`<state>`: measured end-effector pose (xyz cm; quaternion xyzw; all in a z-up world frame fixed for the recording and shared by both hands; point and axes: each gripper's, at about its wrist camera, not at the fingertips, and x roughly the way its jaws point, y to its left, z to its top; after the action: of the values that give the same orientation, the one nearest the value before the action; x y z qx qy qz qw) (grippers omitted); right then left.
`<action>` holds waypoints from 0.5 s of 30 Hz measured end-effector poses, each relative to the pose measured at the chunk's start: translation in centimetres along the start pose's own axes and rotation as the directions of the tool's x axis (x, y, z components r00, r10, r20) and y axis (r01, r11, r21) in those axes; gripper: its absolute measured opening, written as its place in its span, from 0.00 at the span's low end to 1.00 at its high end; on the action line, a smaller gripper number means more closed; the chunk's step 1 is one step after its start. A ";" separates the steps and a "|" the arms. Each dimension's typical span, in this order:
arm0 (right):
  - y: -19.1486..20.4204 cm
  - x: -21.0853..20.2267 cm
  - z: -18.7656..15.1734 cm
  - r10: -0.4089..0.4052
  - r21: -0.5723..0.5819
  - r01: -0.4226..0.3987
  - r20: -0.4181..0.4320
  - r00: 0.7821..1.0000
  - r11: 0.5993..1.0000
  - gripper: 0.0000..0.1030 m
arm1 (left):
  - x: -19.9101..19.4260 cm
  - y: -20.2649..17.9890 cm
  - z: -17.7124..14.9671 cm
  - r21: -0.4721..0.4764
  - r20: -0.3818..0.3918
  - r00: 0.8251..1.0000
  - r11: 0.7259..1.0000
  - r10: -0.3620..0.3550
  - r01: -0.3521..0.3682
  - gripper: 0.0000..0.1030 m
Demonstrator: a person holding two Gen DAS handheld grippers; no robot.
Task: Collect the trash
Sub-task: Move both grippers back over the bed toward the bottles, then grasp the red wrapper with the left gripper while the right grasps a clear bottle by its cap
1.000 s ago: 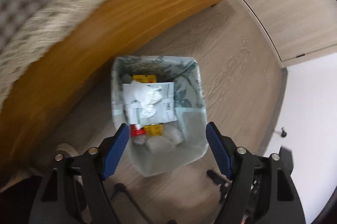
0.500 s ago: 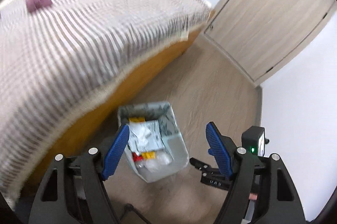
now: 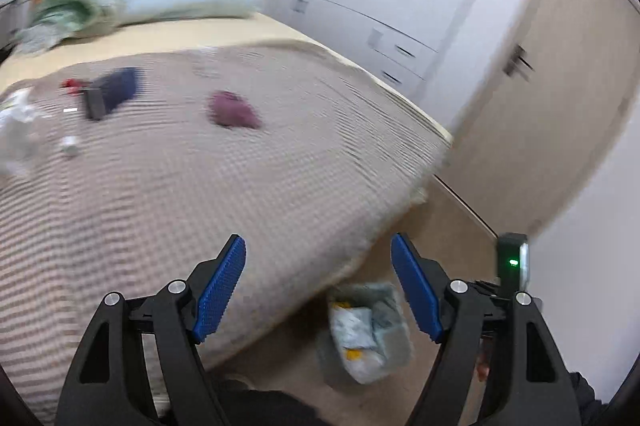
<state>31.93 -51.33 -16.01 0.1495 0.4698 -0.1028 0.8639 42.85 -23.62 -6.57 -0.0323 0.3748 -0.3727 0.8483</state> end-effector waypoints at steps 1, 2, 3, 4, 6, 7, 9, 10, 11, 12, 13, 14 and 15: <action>1.6 0.3 0.9 0.013 -0.020 -0.013 0.006 1.000 1.000 0.64 | -0.9 1.9 0.4 -0.025 0.019 1.000 1.000 0.018 -0.018 0.70; 3.0 0.6 1.5 0.025 -0.038 -0.024 0.009 1.000 0.999 0.64 | -1.6 3.5 0.7 -0.049 0.034 0.999 0.998 0.038 -0.036 0.70; 5.0 0.9 2.6 0.042 -0.067 -0.041 0.012 0.999 0.997 0.64 | -2.3 5.6 1.2 -0.085 0.055 0.996 0.994 0.068 -0.063 0.70; 6.3 1.3 3.2 0.050 -0.086 -0.049 0.012 0.999 0.995 0.64 | -3.1 7.8 1.7 -0.129 0.078 0.993 0.988 0.093 -0.082 0.71; 9.1 2.0 4.5 0.070 -0.127 -0.068 0.010 0.998 0.990 0.64 | -4.6 12.4 2.2 -0.232 0.113 0.985 0.967 0.132 -0.103 0.74; 10.8 2.5 5.1 0.082 -0.150 -0.080 0.009 0.997 0.986 0.64 | -5.2 15.2 2.4 -0.301 0.129 0.980 0.947 0.155 -0.110 0.74; 13.5 3.2 6.0 0.100 -0.190 -0.096 0.010 0.995 0.977 0.64 | -6.0 19.8 2.5 -0.416 0.135 0.972 0.901 0.192 -0.120 0.74; 15.1 3.7 6.6 0.106 -0.218 -0.102 0.009 0.994 0.971 0.64 | -6.3 22.5 2.4 -0.470 0.133 0.972 0.875 0.196 -0.113 0.74; 16.1 4.1 7.0 0.110 -0.236 -0.105 0.007 0.994 0.966 0.64 | -6.2 24.3 2.2 -0.511 0.127 0.971 0.853 0.200 -0.109 0.74; 17.6 4.7 7.6 0.118 -0.261 -0.113 0.002 0.993 0.959 0.64 | -6.3 26.6 2.1 -0.553 0.121 0.970 0.826 0.209 -0.109 0.74; 19.1 5.3 8.2 0.126 -0.287 -0.122 -0.004 0.992 0.950 0.64 | -6.2 28.6 2.1 -0.582 0.119 0.969 0.806 0.217 -0.109 0.74; 20.6 6.0 8.9 0.130 -0.311 -0.125 -0.005 0.992 0.942 0.64 | -6.1 29.9 2.3 -0.598 0.113 0.967 0.793 0.227 -0.116 0.74; 21.9 6.5 9.7 0.135 -0.330 -0.129 -0.004 0.991 0.935 0.64 | -5.8 31.5 2.4 -0.616 0.101 0.964 0.776 0.246 -0.133 0.74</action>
<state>49.96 -34.59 -12.97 0.0332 0.4613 0.0340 0.8860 61.00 2.33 -11.77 -0.2958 0.3989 -0.1418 0.8563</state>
